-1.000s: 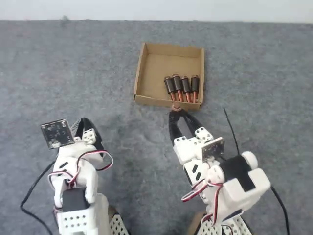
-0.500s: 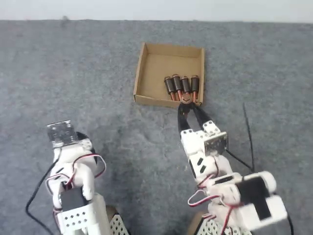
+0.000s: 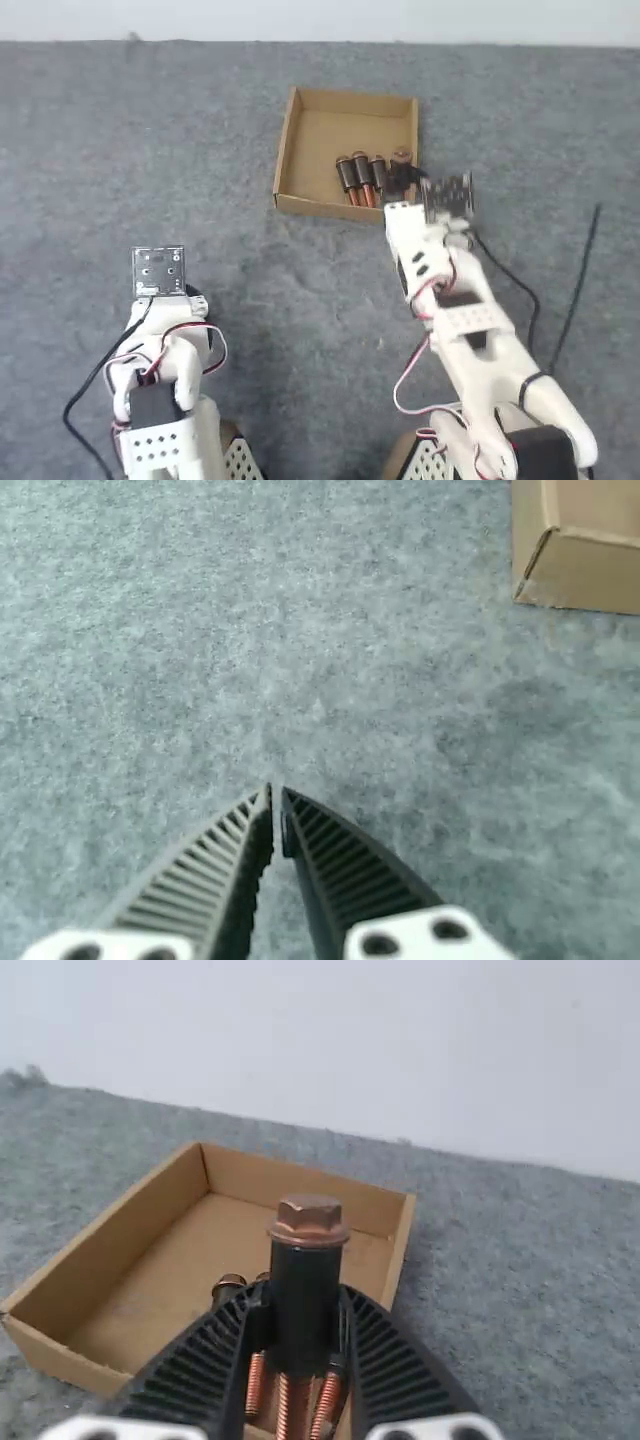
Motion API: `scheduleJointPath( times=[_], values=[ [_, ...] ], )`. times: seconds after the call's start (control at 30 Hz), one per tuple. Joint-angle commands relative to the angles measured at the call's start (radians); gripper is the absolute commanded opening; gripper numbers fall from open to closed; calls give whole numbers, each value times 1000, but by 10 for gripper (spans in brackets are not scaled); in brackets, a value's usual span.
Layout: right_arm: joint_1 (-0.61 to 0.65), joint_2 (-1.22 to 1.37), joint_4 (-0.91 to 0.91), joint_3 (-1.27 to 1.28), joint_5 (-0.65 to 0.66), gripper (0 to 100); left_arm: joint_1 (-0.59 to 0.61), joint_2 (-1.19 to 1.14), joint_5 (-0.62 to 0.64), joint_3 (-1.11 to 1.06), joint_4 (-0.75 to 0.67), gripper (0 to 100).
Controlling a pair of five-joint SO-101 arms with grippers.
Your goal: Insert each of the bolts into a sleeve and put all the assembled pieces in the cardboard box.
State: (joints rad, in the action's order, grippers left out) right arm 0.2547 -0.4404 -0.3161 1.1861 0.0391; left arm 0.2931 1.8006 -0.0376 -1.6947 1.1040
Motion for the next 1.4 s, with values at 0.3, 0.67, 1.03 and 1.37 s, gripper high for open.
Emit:
scheduleJointPath(
  times=[0.3,0.67,1.03,1.37],
  values=[
    [-19,249,587,-677,14,6,-3,18,-12,10,9,11],
    [-19,676,851,-1106,11,8,-2,18,-12,10,9,11],
    [-19,897,881,-1231,11,12,-2,18,-12,10,9,11],
    [-18,892,881,-1231,11,136,-2,18,-14,10,9,11]
  ],
)
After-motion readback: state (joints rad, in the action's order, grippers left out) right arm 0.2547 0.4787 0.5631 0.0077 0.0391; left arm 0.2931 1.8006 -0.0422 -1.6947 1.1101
